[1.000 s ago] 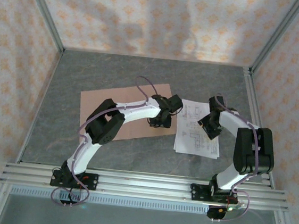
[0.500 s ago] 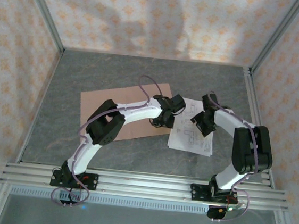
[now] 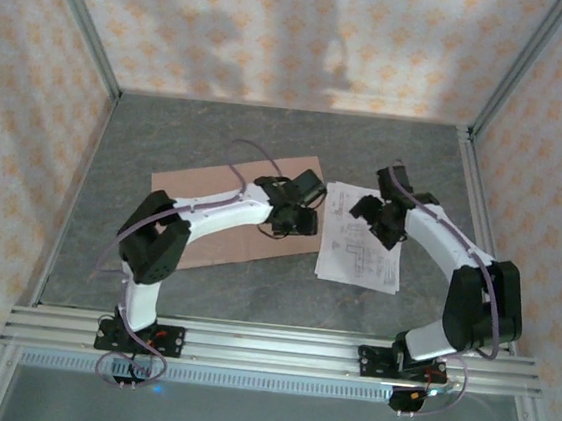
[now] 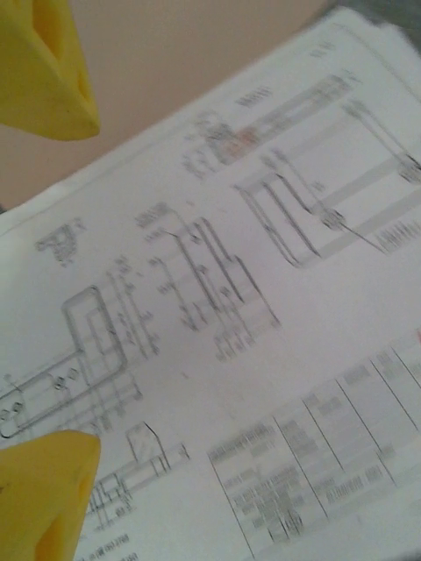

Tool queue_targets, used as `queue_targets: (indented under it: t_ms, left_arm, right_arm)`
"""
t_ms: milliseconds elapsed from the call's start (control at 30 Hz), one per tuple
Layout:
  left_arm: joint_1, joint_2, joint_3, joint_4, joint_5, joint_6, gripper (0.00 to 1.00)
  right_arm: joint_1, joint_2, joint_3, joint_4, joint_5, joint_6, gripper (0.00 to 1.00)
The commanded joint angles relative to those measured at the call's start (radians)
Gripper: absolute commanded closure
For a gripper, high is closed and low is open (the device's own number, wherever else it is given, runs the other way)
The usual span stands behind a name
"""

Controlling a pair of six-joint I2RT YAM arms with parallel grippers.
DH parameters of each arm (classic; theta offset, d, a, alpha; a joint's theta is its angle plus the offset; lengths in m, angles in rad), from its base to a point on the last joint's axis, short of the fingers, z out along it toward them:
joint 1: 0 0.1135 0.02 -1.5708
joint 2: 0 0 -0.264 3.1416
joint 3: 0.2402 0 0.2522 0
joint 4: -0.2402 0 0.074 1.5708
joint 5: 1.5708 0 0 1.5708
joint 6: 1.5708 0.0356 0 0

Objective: Put the files into the folder

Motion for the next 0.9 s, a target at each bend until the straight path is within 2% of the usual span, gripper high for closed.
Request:
queue_targets:
  t_ms: [0,100,233,600,867]
  left_arm:
    - [0.058,-0.034,-0.058,0.116,0.087,-0.067,0.45]
    - [0.068,-0.015,-0.064,0.097,0.095,-0.054,0.46]
    - [0.068,-0.011,-0.093,0.106,0.08,-0.048,0.47]
    - [0.069,0.002,-0.119,0.129,0.074,-0.056,0.48]
    - [0.068,0.005,-0.128,0.135,0.078,-0.058,0.48]
  right_arm:
    - [0.118,0.033,0.031,-0.11,0.106,-0.057,0.13]
    - [0.192,0.088,0.033,-0.099,0.127,-0.052,0.14]
    - [0.247,0.153,0.012,-0.033,0.091,-0.064,0.15]
    - [0.273,0.288,0.056,-0.023,0.111,-0.088,0.16]
    - [0.274,0.321,0.059,-0.012,0.116,-0.076,0.29]
